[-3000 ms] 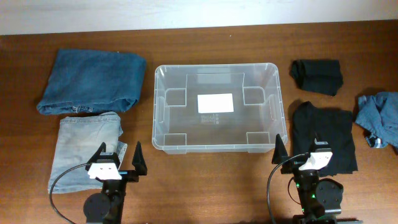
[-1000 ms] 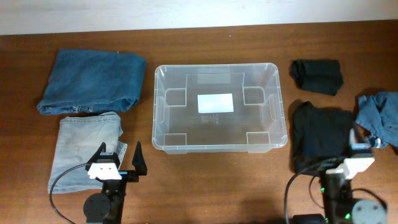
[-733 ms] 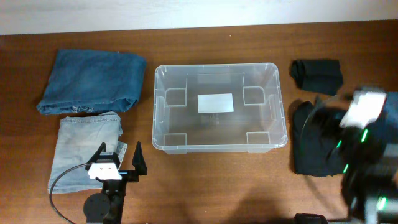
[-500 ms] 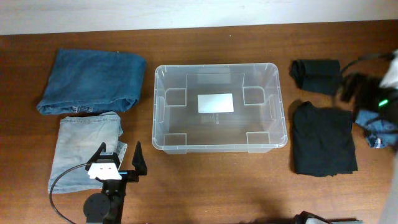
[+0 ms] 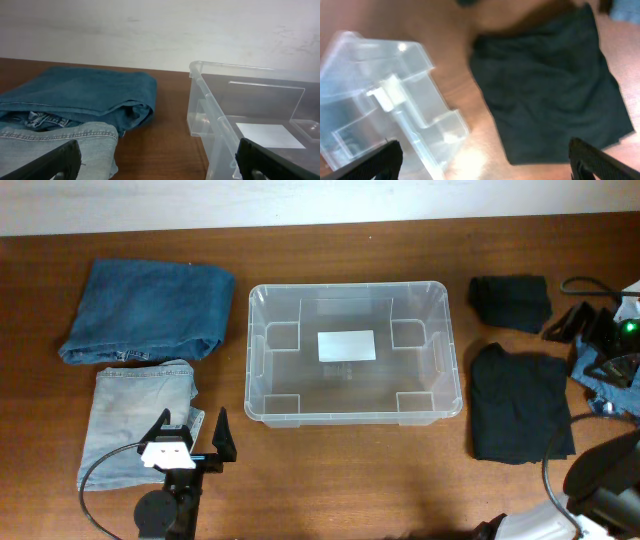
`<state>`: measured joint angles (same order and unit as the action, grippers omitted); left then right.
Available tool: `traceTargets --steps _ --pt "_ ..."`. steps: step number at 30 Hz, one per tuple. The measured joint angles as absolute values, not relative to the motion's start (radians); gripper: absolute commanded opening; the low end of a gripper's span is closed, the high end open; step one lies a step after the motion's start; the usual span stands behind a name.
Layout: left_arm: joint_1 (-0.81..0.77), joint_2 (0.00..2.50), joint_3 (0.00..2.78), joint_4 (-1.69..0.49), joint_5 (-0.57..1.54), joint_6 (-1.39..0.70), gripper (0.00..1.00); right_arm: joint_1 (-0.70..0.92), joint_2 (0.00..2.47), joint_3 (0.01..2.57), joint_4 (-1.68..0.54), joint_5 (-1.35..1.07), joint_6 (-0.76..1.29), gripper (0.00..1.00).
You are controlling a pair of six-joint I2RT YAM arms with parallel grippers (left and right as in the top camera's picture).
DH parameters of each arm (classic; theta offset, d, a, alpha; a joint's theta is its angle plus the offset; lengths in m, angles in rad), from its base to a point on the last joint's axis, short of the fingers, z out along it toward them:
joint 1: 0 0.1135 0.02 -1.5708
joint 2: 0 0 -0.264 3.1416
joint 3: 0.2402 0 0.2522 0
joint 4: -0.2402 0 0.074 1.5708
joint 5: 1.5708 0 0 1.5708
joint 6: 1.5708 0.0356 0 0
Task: Pack container
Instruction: 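Move the right gripper over the black shirt on the right, then lower the right gripper and grasp the black shirt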
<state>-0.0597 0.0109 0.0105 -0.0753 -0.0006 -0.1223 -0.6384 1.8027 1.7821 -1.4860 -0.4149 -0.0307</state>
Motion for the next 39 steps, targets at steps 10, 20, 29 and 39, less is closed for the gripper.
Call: traceTargets --steps 10,20,29,39 --pt "-0.06 0.011 0.01 -0.076 -0.001 -0.123 1.0 -0.639 1.856 1.721 -1.439 -0.172 -0.027 0.96" --pt "-0.06 0.011 0.01 -0.076 -0.001 -0.122 1.0 -0.639 1.866 1.454 -1.198 -0.089 -0.123 0.99" --pt "-0.06 0.011 0.01 -0.075 -0.001 -0.123 0.99 -0.639 1.869 1.351 -1.008 -0.067 -0.172 0.98" --pt "-0.06 0.011 0.01 -0.075 -0.001 -0.122 0.99 -0.64 1.869 1.262 -0.852 -0.075 -0.2 0.98"
